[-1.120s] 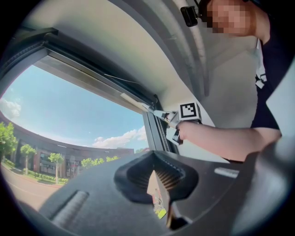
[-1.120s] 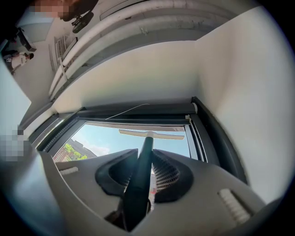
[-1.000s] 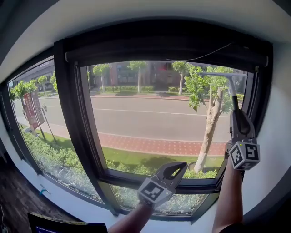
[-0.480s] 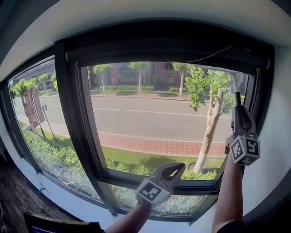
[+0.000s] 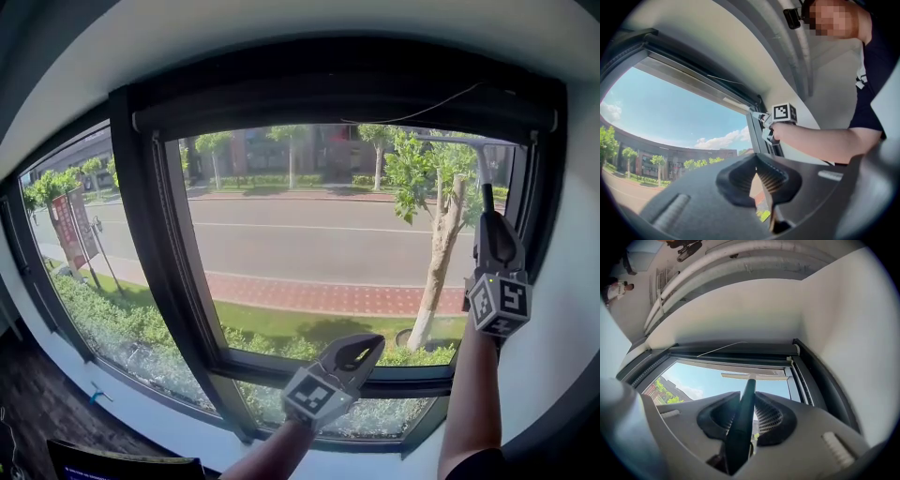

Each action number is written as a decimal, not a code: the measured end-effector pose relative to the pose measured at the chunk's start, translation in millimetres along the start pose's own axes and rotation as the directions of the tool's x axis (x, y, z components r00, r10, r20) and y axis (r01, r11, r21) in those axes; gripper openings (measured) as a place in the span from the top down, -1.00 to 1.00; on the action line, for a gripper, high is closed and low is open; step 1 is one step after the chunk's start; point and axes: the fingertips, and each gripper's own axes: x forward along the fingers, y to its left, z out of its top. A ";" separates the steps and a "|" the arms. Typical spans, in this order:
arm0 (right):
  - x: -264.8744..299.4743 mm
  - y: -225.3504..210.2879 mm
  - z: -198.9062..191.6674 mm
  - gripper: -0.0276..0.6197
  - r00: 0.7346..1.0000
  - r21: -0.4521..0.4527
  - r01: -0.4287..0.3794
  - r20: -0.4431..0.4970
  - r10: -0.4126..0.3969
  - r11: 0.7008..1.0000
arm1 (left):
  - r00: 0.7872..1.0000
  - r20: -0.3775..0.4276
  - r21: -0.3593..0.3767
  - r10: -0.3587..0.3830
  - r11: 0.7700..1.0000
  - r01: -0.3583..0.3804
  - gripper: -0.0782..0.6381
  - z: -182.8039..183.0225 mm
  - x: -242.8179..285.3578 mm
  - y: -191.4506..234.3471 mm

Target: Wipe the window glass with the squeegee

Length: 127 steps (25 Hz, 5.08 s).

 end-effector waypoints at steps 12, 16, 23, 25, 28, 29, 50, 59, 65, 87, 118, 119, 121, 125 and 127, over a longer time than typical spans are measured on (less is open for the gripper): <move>-21.7 9.8 -22.2 0.61 0.999 -0.031 0.031 -0.036 -0.032 0.999 | 1.000 -0.026 -0.008 -0.007 1.000 0.006 0.78 -12.0 -13.9 2.7; -30.6 12.3 -29.6 0.61 0.998 -0.027 0.033 -0.057 -0.035 0.999 | 0.999 -0.039 -0.023 -0.018 1.000 0.017 0.78 -17.9 -17.7 -0.4; -53.8 16.4 -47.4 0.61 0.995 -0.016 0.038 -0.090 -0.040 0.999 | 0.998 -0.057 -0.041 -0.032 0.999 0.030 0.78 -31.6 -28.5 -8.2; -62.1 18.2 -54.7 0.61 0.994 -0.013 0.035 -0.103 -0.036 0.999 | 0.997 -0.068 -0.049 -0.035 0.998 0.032 0.78 -38.2 -32.1 -11.5; -75.6 22.3 -67.5 0.61 0.992 -0.019 0.036 -0.124 -0.038 0.999 | 0.995 -0.085 -0.065 -0.049 0.997 0.044 0.78 -49.0 -39.3 -17.4; -81.0 23.7 -71.9 0.61 0.990 -0.023 0.037 -0.134 -0.040 0.999 | 0.994 -0.092 -0.071 -0.056 0.996 0.050 0.78 -53.2 -42.4 -19.8; -151.7 47.0 -131.0 0.61 0.966 0.022 0.071 -0.249 -0.063 0.997 | 0.979 -0.152 -0.105 -0.137 0.987 0.122 0.78 -81.2 -66.8 -32.6; -184.6 54.3 -159.1 0.61 0.948 0.045 0.082 -0.312 -0.064 0.996 | 0.976 -0.168 -0.110 -0.135 0.987 0.118 0.78 -88.2 -74.7 -35.5; -213.3 59.3 -183.4 0.61 0.927 0.061 0.097 -0.369 -0.068 0.993 | 0.973 -0.189 -0.124 -0.134 0.986 0.112 0.78 -93.7 -84.4 -38.6; -283.9 73.7 -247.7 0.61 0.851 0.126 0.097 -0.525 -0.017 0.987 | 0.955 -0.274 -0.155 -0.113 0.985 0.073 0.78 -112.7 -117.4 -54.9; -380.5 89.7 -341.5 0.61 0.723 0.171 0.105 -0.690 0.043 0.980 | 0.910 -0.396 -0.208 -0.121 0.977 0.039 0.78 -158.3 -142.9 -78.0; -381.8 89.9 -342.8 0.61 0.723 0.174 0.103 -0.689 0.046 0.979 | 0.909 -0.399 -0.209 -0.120 0.977 0.037 0.78 -159.5 -143.6 -78.0; -384.9 90.4 -346.2 0.61 0.721 0.181 0.103 -0.691 0.052 0.978 | 0.907 -0.404 -0.210 -0.118 0.977 0.033 0.78 -161.4 -145.1 -77.9; -395.7 93.3 -357.6 0.61 0.700 0.198 0.116 -0.711 0.061 0.973 | 0.905 -0.409 -0.211 -0.114 0.977 0.027 0.78 -166.7 -148.6 -75.8; -401.1 94.6 -362.6 0.61 0.690 0.210 0.126 -0.721 0.067 0.970 | 0.904 -0.414 -0.211 -0.112 0.977 0.025 0.78 -167.7 -149.4 -75.2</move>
